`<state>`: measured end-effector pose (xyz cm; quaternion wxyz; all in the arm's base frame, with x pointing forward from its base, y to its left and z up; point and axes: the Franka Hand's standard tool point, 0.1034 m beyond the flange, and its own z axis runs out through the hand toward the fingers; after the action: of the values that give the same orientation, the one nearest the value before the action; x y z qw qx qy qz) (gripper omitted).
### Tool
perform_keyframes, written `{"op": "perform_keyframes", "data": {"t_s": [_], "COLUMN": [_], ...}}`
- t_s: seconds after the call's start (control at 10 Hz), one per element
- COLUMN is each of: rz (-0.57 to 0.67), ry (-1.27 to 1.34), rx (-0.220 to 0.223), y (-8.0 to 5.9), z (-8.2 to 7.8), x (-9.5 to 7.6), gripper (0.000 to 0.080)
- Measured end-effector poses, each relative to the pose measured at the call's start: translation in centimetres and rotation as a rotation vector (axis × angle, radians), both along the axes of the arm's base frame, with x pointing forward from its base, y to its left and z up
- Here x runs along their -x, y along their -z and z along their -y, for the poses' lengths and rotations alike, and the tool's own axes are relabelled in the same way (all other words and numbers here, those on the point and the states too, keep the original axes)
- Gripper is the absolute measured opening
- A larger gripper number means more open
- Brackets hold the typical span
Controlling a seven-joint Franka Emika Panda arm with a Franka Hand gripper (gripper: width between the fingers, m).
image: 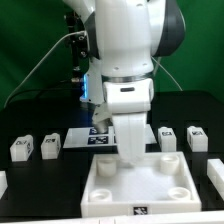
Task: Assemble one leg
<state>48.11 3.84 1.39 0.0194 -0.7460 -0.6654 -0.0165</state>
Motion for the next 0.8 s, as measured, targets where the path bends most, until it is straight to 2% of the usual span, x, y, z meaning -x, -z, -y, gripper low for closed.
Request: {"op": "perform_keyframes", "data": {"t_s": [0.2, 0.8], "rz": [0.011, -0.013], "ry": [-0.011, -0.006], "rx": [-0.009, 0.016], "y": [0.0, 0.0], "z": [-2.5, -2.5], "x": [-1.0, -0.9], "gripper": [0.006, 0.006]}}
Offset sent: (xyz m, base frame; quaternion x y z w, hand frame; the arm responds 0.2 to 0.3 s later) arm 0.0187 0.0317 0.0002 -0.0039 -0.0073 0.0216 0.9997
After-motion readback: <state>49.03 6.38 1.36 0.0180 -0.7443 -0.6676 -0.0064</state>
